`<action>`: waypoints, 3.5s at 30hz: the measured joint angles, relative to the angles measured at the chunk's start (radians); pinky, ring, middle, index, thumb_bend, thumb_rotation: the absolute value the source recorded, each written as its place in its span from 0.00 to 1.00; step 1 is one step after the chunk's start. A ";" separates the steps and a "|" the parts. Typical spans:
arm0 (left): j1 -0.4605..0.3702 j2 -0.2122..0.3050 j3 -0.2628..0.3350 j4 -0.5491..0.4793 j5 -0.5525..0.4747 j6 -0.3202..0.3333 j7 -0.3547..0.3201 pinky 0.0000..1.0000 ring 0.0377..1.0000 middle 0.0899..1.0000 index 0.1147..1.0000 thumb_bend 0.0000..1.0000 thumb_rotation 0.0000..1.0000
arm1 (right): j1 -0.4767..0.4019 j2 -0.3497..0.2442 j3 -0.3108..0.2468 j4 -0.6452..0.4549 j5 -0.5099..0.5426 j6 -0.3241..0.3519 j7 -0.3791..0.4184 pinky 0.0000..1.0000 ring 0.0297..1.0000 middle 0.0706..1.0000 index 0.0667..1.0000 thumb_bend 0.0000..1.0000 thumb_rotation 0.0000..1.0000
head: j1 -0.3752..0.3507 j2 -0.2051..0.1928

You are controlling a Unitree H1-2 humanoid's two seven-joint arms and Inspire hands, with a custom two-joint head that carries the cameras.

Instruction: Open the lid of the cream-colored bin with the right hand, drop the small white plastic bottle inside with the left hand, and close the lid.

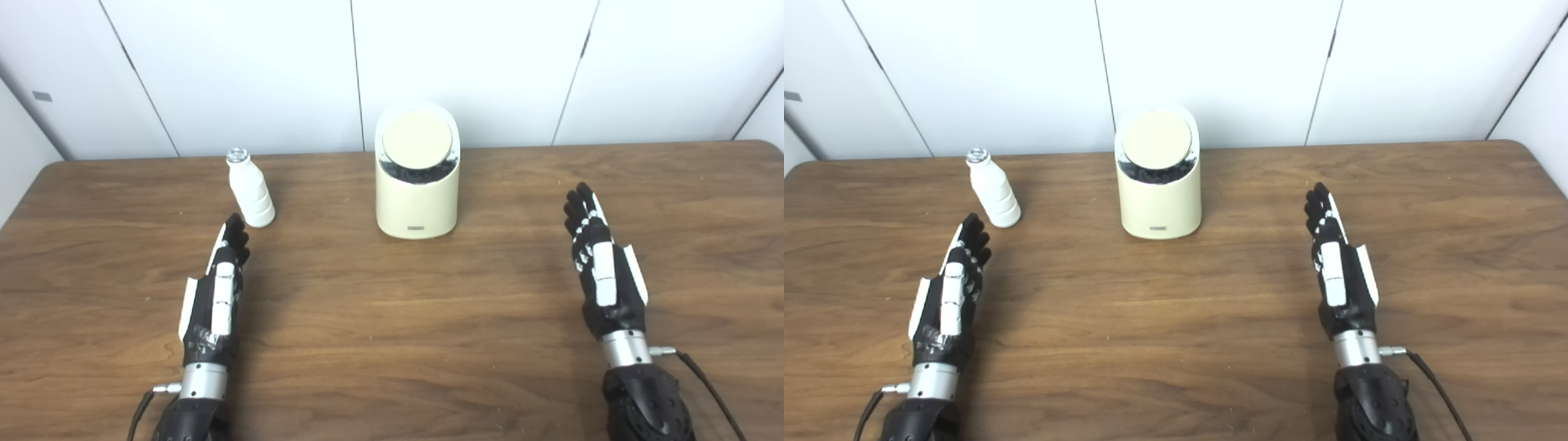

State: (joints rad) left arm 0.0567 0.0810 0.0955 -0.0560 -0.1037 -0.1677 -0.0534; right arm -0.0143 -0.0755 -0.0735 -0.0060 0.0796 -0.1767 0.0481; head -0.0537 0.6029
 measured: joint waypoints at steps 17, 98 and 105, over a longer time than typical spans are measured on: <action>-0.010 0.001 0.001 0.017 0.001 -0.009 -0.001 1.00 1.00 1.00 1.00 0.47 0.99 | -0.010 0.000 0.000 0.013 -0.006 -0.018 -0.002 1.00 0.96 0.96 0.96 0.60 0.97 | -0.005 -0.002; -0.026 -0.023 -0.012 0.012 0.016 0.001 0.002 1.00 0.99 0.99 0.98 0.44 0.83 | -0.705 -0.174 0.269 0.164 -0.545 0.531 0.097 0.76 0.88 0.92 0.92 0.96 0.49 | -0.054 0.014; -0.022 -0.037 -0.011 0.003 -0.006 0.012 0.001 1.00 0.99 0.99 0.99 0.45 0.84 | -0.733 -0.171 0.317 0.195 -0.580 0.530 0.102 0.76 0.88 0.92 0.92 0.95 0.45 | -0.069 0.028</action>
State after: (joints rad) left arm 0.0349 0.0438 0.0843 -0.0534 -0.1093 -0.1555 -0.0527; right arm -0.7470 -0.2467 0.2433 0.1889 -0.5002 0.3532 0.1497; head -0.1227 0.6305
